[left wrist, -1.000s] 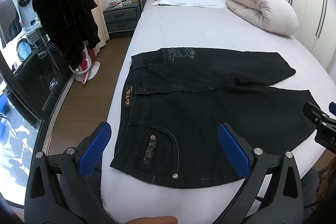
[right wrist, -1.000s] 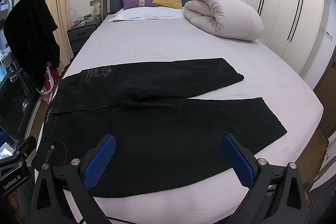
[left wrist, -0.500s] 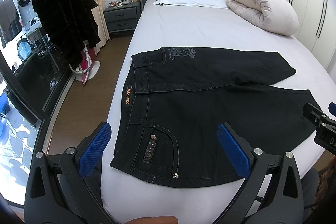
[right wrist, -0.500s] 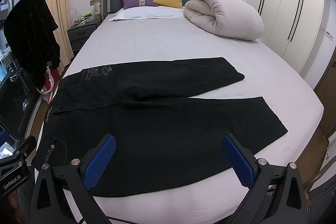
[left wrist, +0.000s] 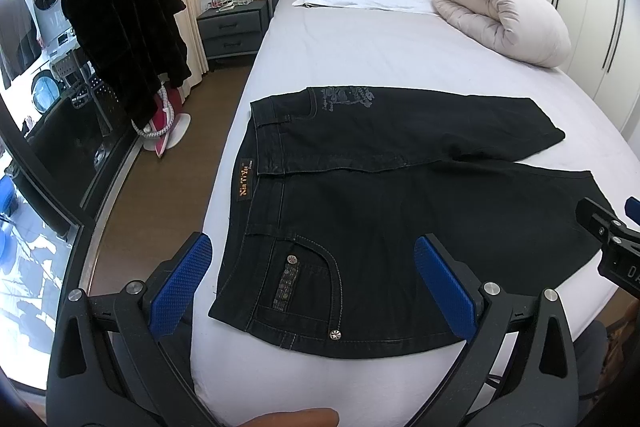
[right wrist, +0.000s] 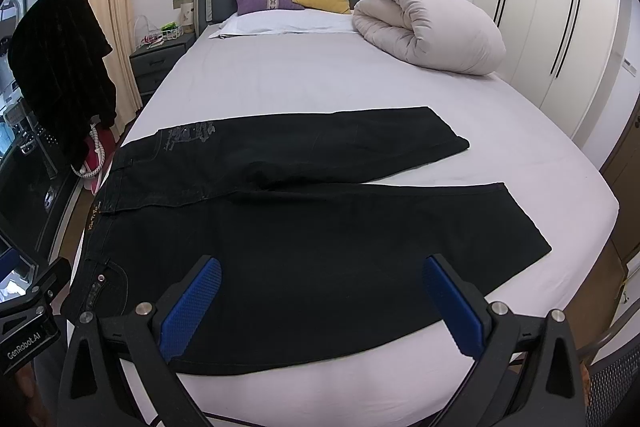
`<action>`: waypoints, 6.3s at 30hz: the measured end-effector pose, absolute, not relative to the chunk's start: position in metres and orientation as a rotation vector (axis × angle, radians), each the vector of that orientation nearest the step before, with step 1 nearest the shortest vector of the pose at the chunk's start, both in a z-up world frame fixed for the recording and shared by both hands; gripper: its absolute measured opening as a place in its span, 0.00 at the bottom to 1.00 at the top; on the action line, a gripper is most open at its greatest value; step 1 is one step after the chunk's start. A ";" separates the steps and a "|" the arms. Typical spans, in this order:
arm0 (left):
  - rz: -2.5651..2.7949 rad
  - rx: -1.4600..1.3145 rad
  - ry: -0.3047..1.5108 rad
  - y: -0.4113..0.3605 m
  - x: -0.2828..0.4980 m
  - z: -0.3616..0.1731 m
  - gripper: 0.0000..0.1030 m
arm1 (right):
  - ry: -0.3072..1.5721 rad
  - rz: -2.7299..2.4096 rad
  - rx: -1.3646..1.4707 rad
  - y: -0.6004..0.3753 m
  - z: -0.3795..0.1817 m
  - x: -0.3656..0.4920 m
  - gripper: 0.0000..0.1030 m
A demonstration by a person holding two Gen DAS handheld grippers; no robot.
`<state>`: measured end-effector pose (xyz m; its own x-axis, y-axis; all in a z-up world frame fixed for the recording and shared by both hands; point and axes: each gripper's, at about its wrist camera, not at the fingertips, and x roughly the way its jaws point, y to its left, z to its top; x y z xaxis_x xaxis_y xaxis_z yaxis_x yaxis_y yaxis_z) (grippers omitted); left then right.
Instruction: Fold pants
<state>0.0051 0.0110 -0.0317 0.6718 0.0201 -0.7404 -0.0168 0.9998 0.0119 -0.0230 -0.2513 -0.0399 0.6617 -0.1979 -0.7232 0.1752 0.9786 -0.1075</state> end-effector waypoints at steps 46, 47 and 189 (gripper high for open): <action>-0.500 0.175 1.033 0.066 0.418 -0.105 0.99 | 0.884 0.425 -0.193 -0.330 -0.074 0.194 0.70; -0.518 0.169 1.065 0.066 0.432 -0.114 0.99 | 0.887 0.444 -0.199 -0.332 -0.077 0.198 0.70; -0.624 0.027 1.094 -0.053 0.099 -0.130 0.13 | 1.042 0.329 -0.562 -0.164 -0.104 0.007 0.65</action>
